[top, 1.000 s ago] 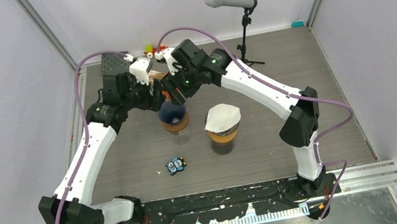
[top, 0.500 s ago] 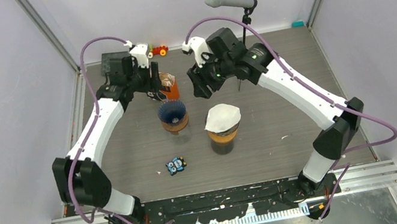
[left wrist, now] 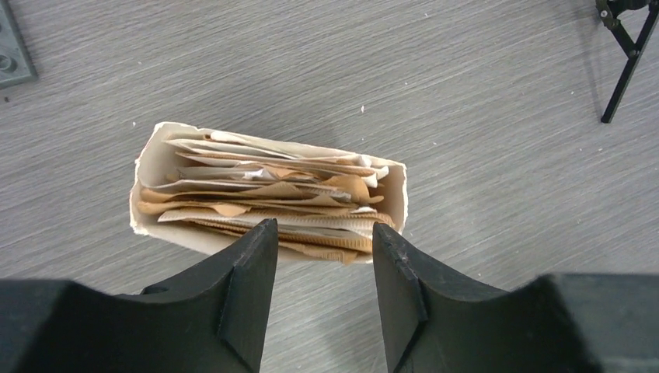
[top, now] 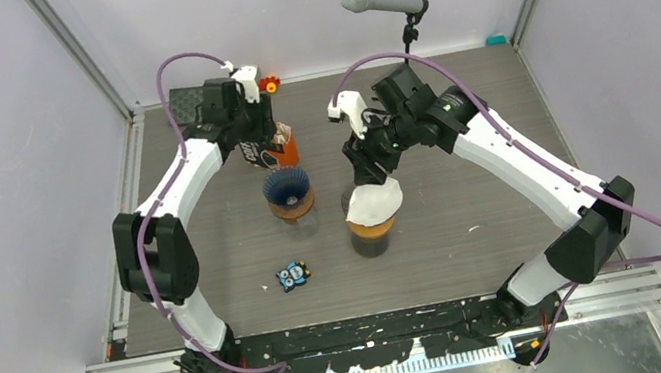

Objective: Place the coffee filter in the dripper
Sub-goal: Move the coffee filter holder to the center of the board.

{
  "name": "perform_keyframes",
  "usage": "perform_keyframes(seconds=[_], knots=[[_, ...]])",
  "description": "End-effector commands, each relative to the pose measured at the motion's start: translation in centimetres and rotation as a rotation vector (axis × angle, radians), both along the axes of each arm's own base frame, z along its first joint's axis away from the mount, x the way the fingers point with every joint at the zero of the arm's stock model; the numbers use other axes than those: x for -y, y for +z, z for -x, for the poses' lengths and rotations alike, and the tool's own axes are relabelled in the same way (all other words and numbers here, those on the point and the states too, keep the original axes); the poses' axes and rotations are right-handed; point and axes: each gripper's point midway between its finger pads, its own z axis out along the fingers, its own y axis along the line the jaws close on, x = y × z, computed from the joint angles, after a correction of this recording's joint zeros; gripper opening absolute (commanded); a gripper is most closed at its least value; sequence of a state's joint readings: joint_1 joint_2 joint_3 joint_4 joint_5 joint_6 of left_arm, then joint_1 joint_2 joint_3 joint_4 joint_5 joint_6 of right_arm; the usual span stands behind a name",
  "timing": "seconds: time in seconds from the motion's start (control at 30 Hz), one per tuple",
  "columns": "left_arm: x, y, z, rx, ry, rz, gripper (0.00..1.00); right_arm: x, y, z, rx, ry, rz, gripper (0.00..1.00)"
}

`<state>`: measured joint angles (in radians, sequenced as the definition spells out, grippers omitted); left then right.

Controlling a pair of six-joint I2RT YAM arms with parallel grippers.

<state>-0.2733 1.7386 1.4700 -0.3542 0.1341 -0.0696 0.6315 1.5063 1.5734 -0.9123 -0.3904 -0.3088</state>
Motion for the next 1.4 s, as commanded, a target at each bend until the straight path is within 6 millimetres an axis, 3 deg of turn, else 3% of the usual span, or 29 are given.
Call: perform_keyframes(seconds=[0.0,0.4,0.73,1.0,1.2,1.37], knots=[[0.6,2.1,-2.3,0.067,0.025,0.055,0.48,0.3,2.4,2.2,0.057,0.106,-0.052,0.55],[0.3,1.0,-3.0,0.057,0.047,0.035,0.32,0.7,2.0,2.0,0.054,0.104,-0.028,0.54],[-0.6,2.4,-3.1,0.092,0.048,0.023,0.00,0.6,3.0,2.0,0.054,0.101,-0.040,0.54],[-2.6,4.1,-2.7,0.126,0.073,0.011,0.00,0.6,4.0,1.7,0.070,0.087,-0.047,0.54],[-4.0,3.8,-2.4,0.115,0.098,0.011,0.00,0.5,4.0,1.5,0.072,0.080,-0.043,0.54],[-4.9,3.2,-2.2,0.101,0.136,0.002,0.21,0.4,3.9,1.3,0.065,0.080,-0.039,0.54]])
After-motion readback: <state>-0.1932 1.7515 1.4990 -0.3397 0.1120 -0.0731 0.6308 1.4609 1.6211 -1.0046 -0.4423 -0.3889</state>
